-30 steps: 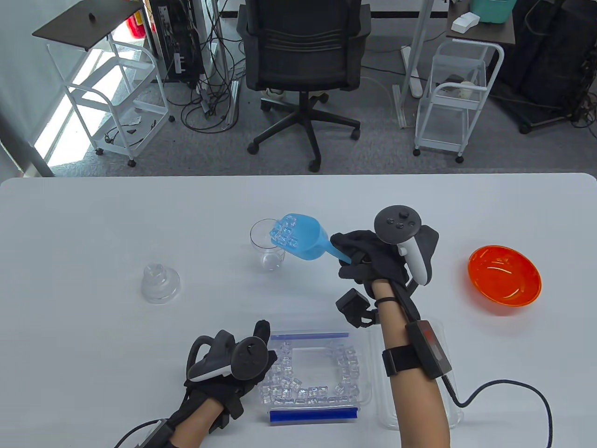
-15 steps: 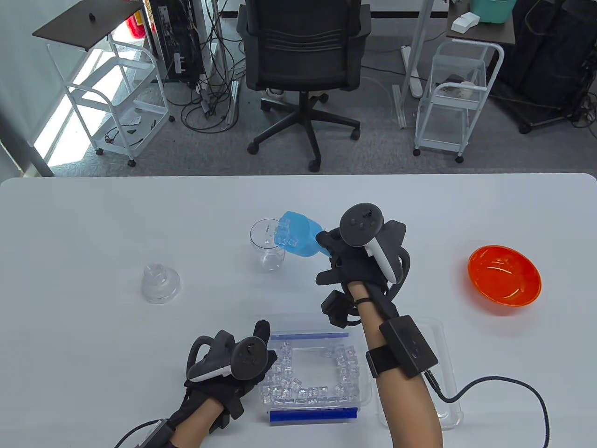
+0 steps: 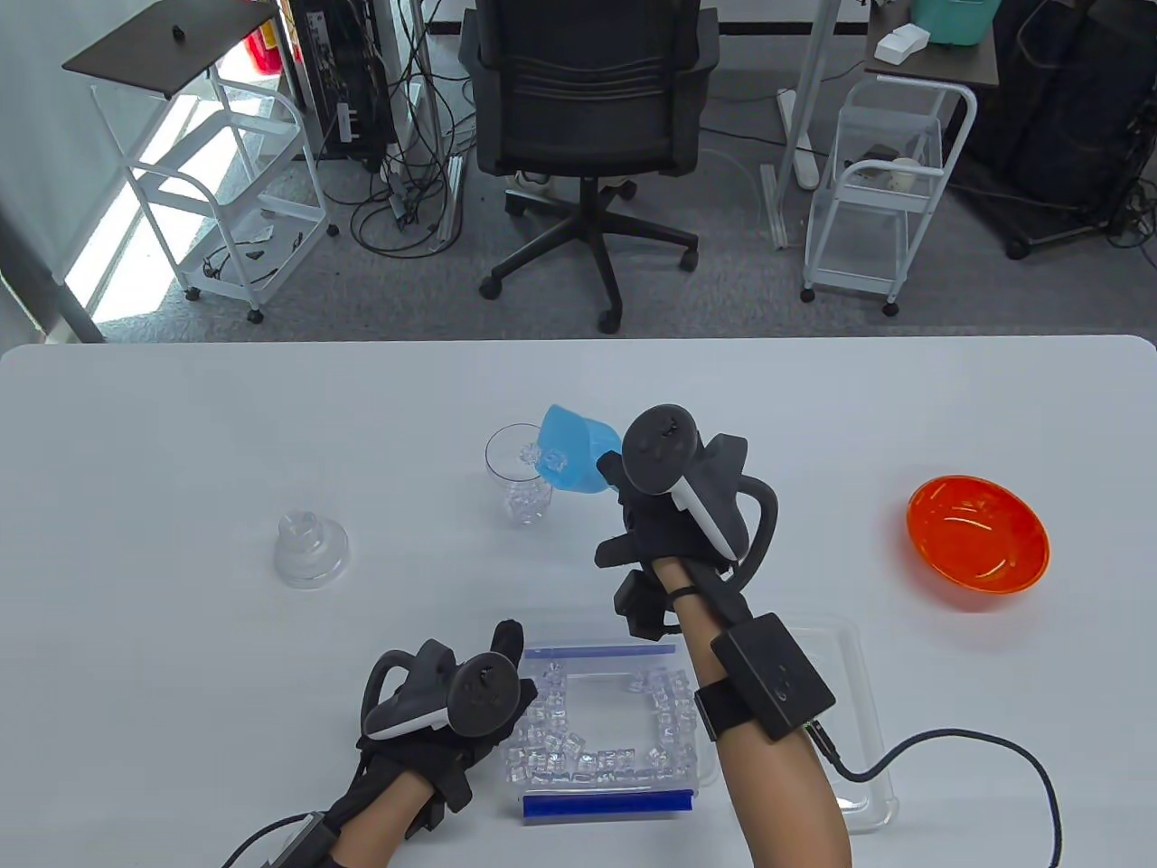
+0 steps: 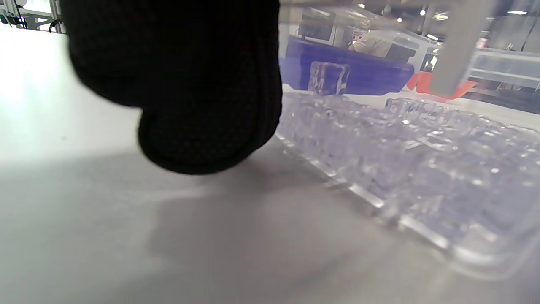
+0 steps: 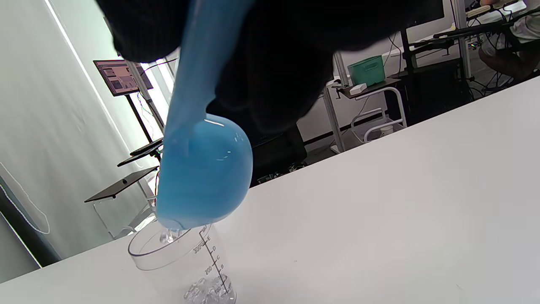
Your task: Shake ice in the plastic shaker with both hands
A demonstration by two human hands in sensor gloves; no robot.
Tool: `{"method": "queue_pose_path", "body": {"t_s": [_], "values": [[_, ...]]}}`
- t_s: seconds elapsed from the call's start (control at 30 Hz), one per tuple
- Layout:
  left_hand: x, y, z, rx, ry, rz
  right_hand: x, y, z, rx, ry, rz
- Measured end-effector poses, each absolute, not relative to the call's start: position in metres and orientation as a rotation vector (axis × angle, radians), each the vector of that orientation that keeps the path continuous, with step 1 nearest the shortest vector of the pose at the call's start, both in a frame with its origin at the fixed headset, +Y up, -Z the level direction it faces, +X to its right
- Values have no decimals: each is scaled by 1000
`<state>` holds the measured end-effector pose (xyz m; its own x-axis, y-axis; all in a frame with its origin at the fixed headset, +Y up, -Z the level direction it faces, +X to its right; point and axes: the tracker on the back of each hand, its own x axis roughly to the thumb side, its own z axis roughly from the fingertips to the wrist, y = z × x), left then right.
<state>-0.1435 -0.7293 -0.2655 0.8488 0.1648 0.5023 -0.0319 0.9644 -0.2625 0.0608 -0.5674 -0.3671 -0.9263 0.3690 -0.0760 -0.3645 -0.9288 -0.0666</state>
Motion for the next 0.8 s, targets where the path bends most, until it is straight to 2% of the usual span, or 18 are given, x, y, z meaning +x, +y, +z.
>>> {"method": "queue_pose_path", "body": {"t_s": [0.57, 0.73, 0.8], "values": [[-144, -731, -266, -262, -547, 118, 56, -567, -355, -69, -188, 2818], [-144, -731, -266, -271, -540, 126, 77, -563, -333, 77, -219, 2751], [-144, -732, -266, -271, -539, 124, 89, -562, -318, 139, -149, 2730]]}}
